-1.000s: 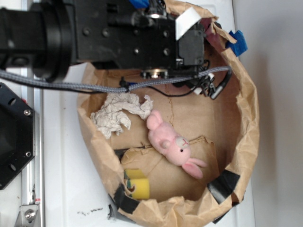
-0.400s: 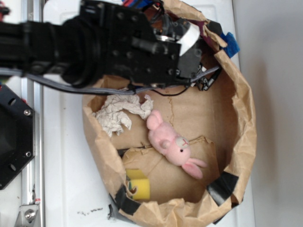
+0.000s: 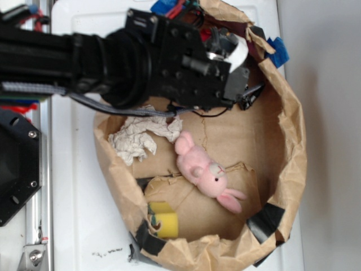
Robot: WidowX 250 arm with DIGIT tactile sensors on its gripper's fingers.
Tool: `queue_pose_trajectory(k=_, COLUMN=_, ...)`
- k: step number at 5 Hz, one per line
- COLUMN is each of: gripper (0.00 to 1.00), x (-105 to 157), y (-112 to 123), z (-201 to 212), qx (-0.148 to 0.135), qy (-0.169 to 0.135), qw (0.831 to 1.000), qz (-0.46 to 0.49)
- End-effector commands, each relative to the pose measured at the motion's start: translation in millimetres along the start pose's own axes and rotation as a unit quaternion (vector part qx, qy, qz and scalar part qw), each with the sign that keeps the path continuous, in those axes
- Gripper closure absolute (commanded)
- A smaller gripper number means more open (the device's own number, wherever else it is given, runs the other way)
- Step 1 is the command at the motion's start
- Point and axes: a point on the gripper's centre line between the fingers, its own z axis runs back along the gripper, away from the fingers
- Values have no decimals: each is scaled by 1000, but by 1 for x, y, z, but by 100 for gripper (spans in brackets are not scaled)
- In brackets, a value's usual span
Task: Grab the red paper.
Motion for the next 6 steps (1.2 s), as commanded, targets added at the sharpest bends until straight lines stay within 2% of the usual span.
queue_pose_trajectory(k=1, gripper=100, x=14, y=2, z=14, qx=-19, qy=-8, qw=1000, qz=16)
queue_pose_trajectory(k=3, gripper=100, x=19, y=7, z=25, qx=-34, qy=17, qw=999, qz=12)
queue_pose_trajectory(k=4, gripper=100, x=17, y=11, z=60, qx=-60, qy=54, qw=996, qz=-41)
queue_pose_trajectory(k=5, gripper=100, x=1, y=24, z=120, qx=-120, qy=96, qw=978, qz=-140)
queue_pose_trajectory(k=6, gripper=100, x=-7, y=36, z=156, qx=-153, qy=174, qw=945, qz=-233)
